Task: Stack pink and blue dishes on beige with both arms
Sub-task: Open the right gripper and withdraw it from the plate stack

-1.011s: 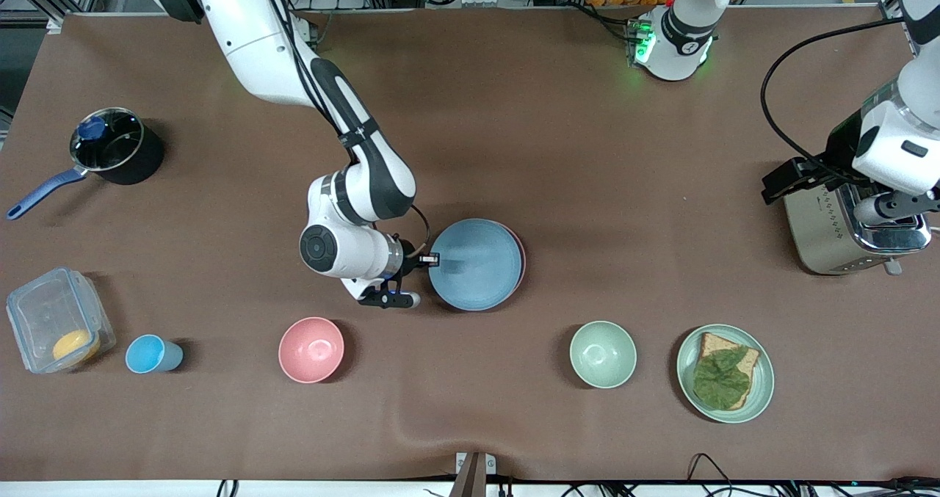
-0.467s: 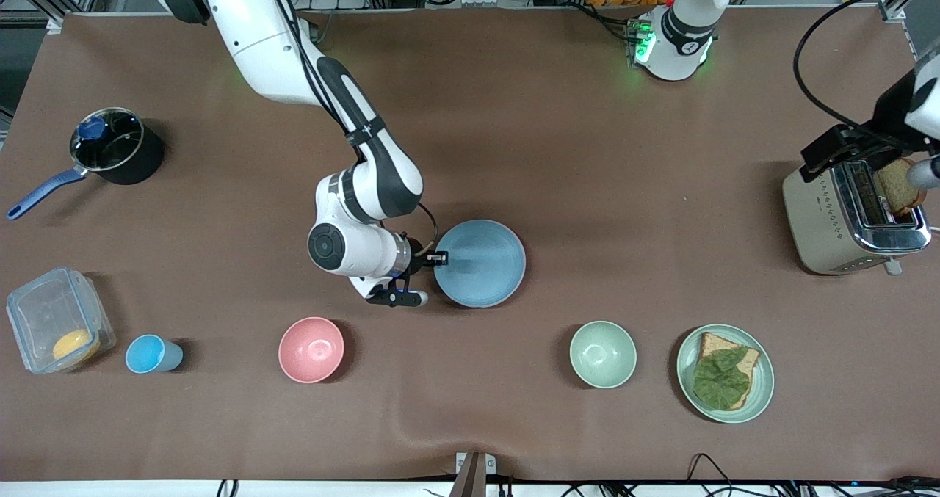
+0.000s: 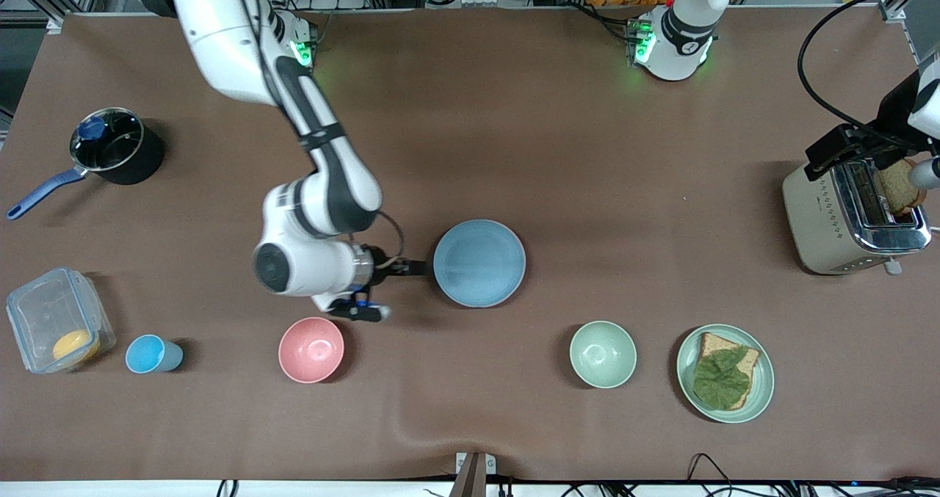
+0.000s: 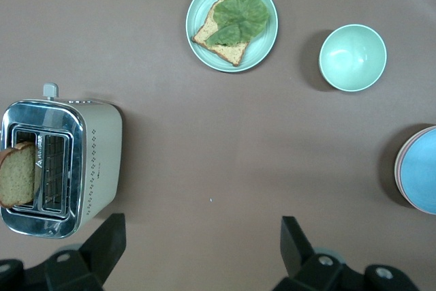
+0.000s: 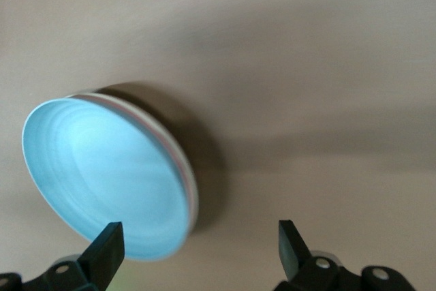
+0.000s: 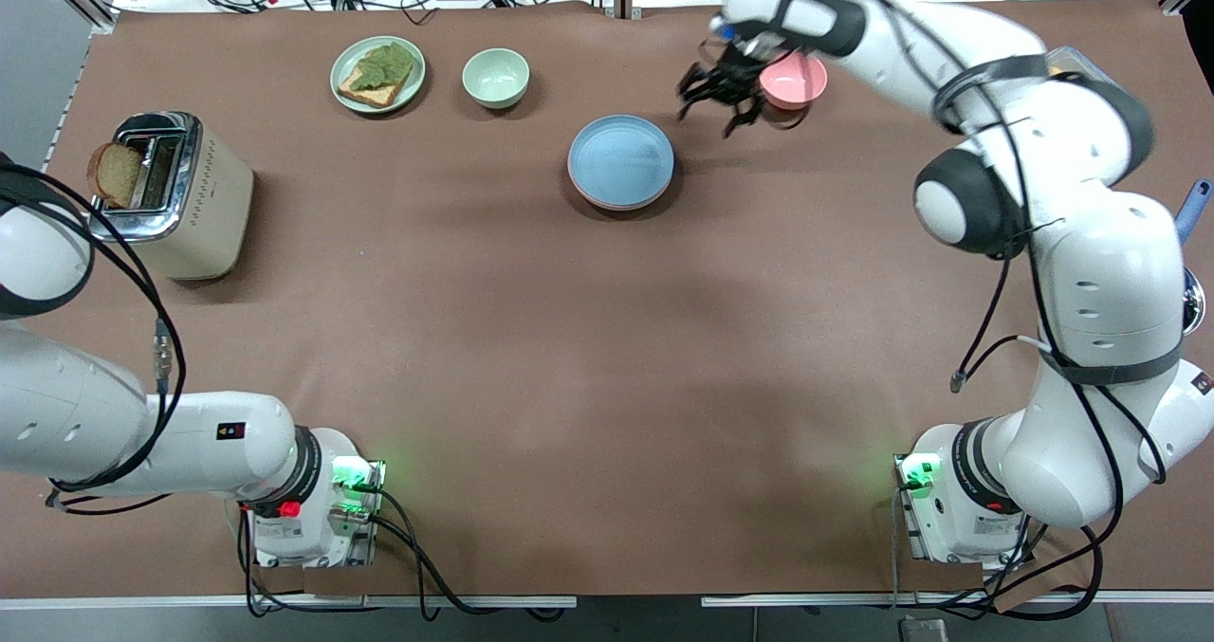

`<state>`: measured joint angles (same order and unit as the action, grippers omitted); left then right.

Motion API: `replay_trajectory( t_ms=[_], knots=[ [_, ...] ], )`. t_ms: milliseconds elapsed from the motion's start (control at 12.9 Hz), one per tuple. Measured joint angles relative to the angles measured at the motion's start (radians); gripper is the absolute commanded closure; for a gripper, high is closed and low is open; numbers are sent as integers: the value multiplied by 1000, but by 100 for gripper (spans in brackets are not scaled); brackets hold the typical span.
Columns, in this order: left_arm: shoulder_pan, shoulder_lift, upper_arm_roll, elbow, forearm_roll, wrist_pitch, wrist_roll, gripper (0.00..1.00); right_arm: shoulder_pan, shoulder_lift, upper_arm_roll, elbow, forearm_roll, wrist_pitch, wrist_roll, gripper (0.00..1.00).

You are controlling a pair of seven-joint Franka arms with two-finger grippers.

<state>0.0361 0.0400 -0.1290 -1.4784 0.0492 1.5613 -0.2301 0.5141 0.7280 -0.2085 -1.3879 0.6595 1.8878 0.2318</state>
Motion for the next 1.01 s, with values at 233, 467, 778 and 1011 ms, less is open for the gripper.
replay_trajectory(
  t_ms=[233,467,778,1011],
  knots=[
    [-68,-1,89,0,-1,-24,61,0,-55,-92,-96,7,-112,-178,-7,0],
    [-71,-3,102,0,-18,-40,72,0,-55,-181,-171,8,-244,-286,-8,0],
    [-85,-3,100,-3,-24,-46,72,0,-54,-250,-256,7,-312,-364,-61,0],
    [-93,-2,95,-4,-24,-59,72,0,-74,-291,-297,6,-354,-393,-146,0]
  ],
)
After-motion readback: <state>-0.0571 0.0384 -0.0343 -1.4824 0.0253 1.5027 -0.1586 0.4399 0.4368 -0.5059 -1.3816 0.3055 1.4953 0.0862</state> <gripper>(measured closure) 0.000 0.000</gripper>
